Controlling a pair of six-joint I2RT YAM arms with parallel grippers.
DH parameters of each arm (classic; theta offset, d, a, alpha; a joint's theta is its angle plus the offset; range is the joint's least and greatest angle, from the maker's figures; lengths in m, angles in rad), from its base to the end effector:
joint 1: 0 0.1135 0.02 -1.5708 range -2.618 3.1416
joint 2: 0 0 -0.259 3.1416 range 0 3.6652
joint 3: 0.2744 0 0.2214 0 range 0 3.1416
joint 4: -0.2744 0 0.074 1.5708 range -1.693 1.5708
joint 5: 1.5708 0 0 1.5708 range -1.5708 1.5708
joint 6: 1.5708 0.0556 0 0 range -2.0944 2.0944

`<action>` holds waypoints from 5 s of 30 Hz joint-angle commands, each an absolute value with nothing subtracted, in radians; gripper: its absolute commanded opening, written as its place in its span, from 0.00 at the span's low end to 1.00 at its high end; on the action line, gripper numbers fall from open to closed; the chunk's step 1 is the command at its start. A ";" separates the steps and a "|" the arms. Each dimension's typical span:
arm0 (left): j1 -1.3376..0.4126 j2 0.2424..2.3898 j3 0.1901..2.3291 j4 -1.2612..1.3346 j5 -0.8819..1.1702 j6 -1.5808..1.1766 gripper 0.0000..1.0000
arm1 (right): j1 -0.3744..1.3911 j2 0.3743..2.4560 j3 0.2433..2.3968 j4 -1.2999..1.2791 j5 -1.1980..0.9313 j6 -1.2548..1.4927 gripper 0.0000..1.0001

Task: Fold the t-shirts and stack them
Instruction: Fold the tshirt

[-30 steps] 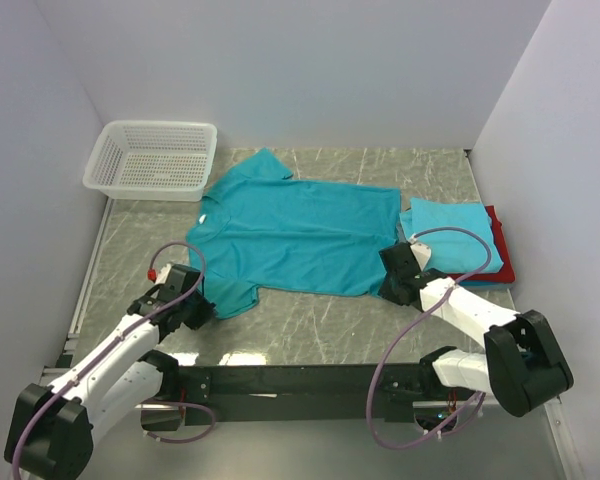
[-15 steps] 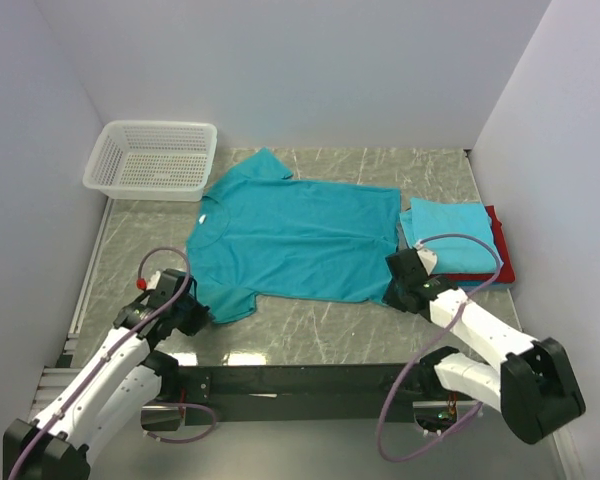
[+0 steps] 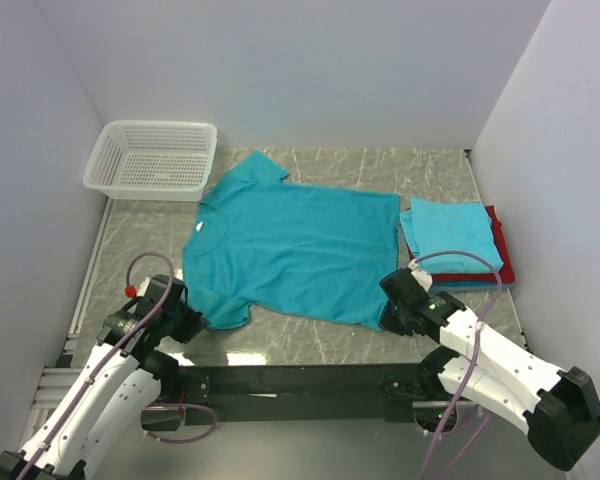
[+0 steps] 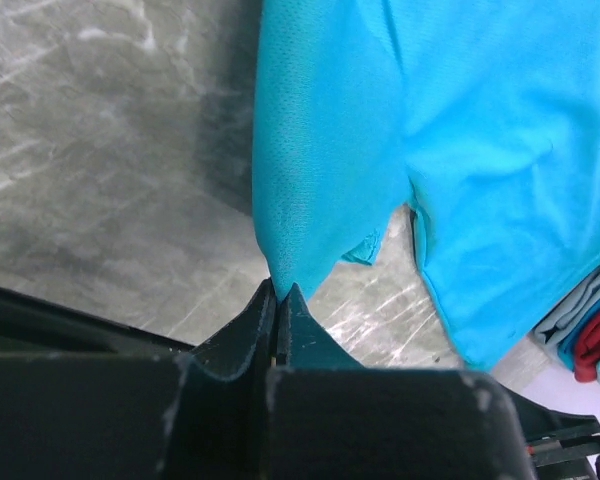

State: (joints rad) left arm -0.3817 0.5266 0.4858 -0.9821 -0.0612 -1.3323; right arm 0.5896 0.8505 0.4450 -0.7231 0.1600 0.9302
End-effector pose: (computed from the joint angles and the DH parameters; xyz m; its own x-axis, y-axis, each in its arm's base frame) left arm 0.0745 -0.0262 0.1844 -0.5197 -0.8365 -0.1738 -0.6889 0.5306 -0.4938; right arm 0.1078 0.0615 0.1627 -0.8436 0.3879 -0.3712 0.3081 0.9160 0.2570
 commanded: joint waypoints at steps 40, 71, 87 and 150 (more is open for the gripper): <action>-0.296 1.275 1.052 -0.565 -0.023 -1.049 0.00 | 0.405 1.204 0.907 -0.729 0.218 0.718 0.00; -0.238 1.715 1.431 -0.383 0.124 -0.767 0.00 | 0.253 1.397 0.999 -0.657 0.199 0.661 0.00; -0.238 1.951 1.603 -0.344 0.219 -0.575 0.00 | 0.221 1.493 1.002 -0.617 0.233 0.686 0.00; -0.233 1.695 1.018 -0.078 0.043 -0.664 0.99 | 0.489 1.537 0.871 -0.342 0.199 0.629 0.92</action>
State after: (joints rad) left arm -0.2386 1.6520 0.9779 -0.1139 0.0654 -0.6590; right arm 0.4854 1.5204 0.8749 -0.3840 0.1810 0.6304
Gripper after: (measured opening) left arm 0.994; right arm 0.916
